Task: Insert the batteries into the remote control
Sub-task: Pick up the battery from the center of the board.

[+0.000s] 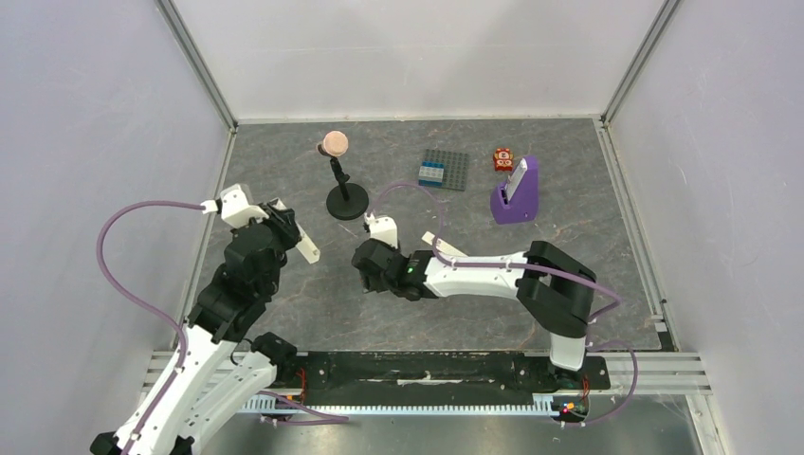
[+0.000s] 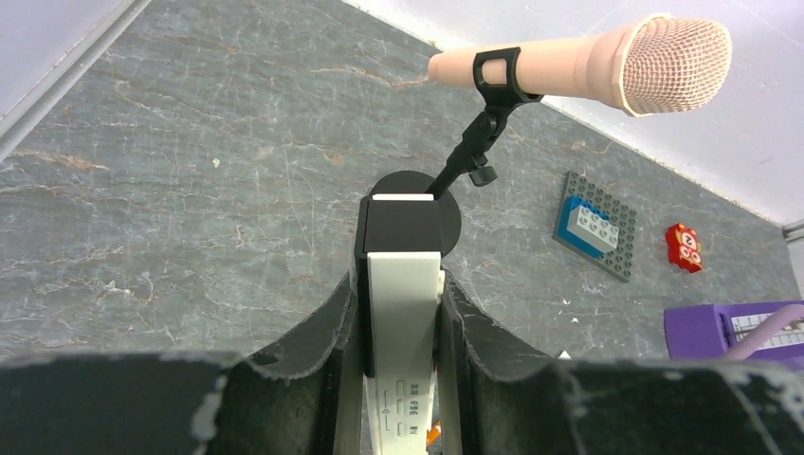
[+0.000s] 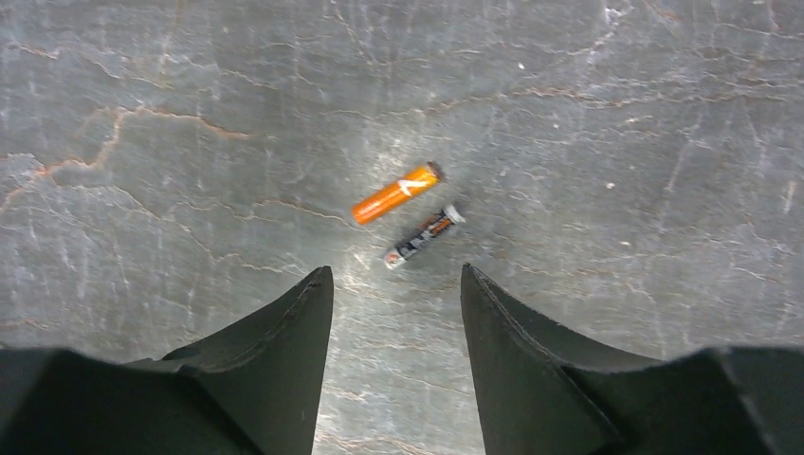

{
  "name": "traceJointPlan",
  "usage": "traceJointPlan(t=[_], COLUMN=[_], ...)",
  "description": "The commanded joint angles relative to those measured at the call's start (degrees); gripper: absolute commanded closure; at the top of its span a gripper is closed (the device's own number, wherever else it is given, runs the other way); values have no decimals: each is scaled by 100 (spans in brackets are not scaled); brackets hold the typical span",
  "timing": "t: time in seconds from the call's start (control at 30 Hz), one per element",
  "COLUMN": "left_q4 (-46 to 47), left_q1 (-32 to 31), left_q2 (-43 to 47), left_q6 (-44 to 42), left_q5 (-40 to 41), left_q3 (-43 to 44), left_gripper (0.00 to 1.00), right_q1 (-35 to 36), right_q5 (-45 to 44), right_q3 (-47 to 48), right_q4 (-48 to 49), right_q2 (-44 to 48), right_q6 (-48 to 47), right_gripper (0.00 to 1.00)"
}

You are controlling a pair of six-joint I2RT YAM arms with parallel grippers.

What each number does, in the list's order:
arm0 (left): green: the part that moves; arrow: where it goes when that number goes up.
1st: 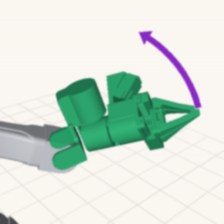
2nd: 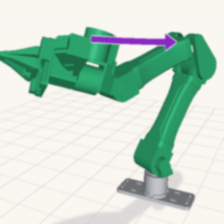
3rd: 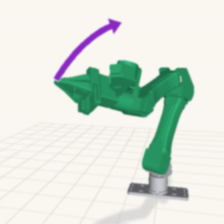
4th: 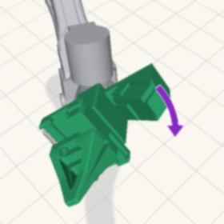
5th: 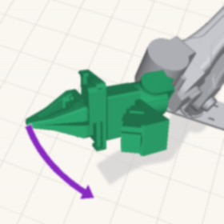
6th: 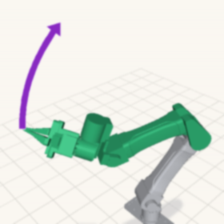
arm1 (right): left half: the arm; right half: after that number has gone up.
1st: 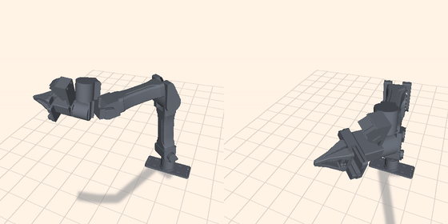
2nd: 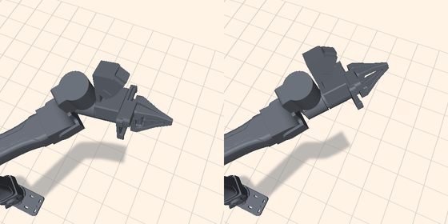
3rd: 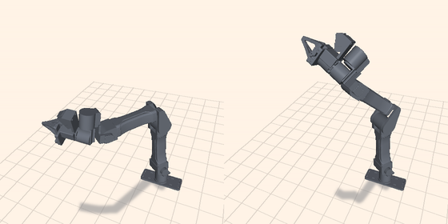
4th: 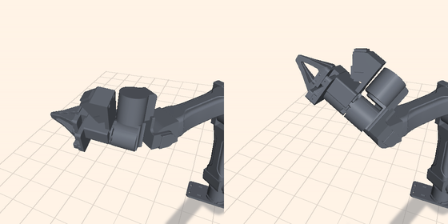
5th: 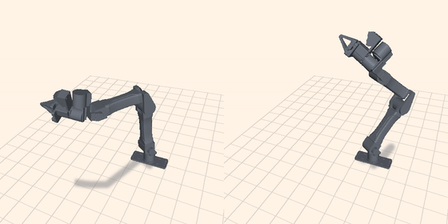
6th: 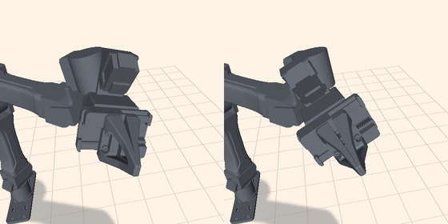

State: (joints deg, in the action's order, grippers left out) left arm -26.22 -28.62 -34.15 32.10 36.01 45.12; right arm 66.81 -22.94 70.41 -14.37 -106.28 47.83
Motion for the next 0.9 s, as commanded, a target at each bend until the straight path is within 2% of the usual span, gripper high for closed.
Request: traceJointPlan(t=[0.0,0.1,0.23,0.33,0.57,0.87], left_q4=[47,-25,-109,-165,-174,-190], left_q1=[8,12,12,12,12,13], left_q2=[310,445,596,718,907,924], left_q6=[-262,-295,-318,-315,-296,-248], left_q5=[205,172,150,169,183,166], left_q3=[155,157,137,105,-45,-100], left_gripper=[98,98,98,98,98,98], right_q1=[140,139,139,131,131,48], right_q5=[-643,-683,-571,-680,-1081,-890], right_q3=[569,1101,1406,1352,987,1215], right_q4=[-138,-606,-734,-843,-1073,-1257], right_q2=[-325,-719,-1017,-1023,-768,-1145], right_q6=[434,706,879,1018,1238,1344], right_gripper=[44,43,49,53,54,58])
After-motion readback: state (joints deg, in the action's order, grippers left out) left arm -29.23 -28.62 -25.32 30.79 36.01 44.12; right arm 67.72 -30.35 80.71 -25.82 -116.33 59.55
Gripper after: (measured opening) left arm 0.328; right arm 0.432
